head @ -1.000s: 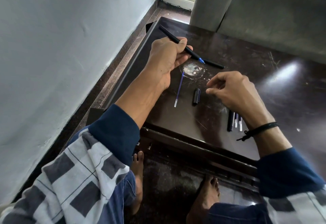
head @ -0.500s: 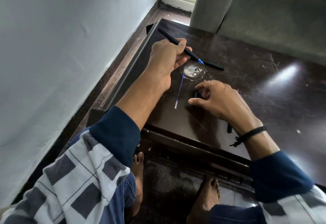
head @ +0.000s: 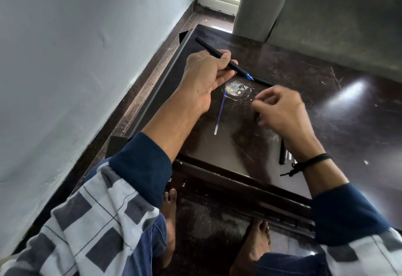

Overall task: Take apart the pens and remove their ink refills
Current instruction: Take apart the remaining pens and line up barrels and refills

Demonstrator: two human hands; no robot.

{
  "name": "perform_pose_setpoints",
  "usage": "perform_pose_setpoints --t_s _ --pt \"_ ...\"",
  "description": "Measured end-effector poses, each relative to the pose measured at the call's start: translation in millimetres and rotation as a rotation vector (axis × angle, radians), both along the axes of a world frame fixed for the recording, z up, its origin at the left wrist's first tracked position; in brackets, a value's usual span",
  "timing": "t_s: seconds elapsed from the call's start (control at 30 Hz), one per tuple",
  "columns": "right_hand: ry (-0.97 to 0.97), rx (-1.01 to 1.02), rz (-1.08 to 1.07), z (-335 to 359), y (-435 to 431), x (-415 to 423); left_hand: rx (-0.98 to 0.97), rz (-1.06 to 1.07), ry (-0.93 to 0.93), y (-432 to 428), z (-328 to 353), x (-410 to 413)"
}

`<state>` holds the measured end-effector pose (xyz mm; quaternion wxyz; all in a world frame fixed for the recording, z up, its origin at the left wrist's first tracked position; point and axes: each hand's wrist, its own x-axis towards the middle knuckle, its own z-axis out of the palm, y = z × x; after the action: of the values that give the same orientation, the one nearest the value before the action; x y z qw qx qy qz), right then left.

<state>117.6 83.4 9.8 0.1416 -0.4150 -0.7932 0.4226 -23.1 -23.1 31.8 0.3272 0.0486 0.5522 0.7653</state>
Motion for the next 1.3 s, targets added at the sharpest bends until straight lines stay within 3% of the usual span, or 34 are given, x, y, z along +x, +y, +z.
perform_pose_setpoints --t_s 0.13,0.33,0.73,1.3 --pt "0.51 -0.486 -0.224 14 7 2 0.011 -0.005 -0.027 -1 0 1" --pt "0.758 -0.769 -0.349 15 8 1 0.029 -0.009 -0.064 0 -1 1" --pt "0.766 -0.805 -0.273 14 -1 0 0.046 -0.068 -0.106 1 -3 4" --pt "0.728 -0.665 -0.207 11 -6 5 0.002 -0.062 -0.088 4 -9 21"
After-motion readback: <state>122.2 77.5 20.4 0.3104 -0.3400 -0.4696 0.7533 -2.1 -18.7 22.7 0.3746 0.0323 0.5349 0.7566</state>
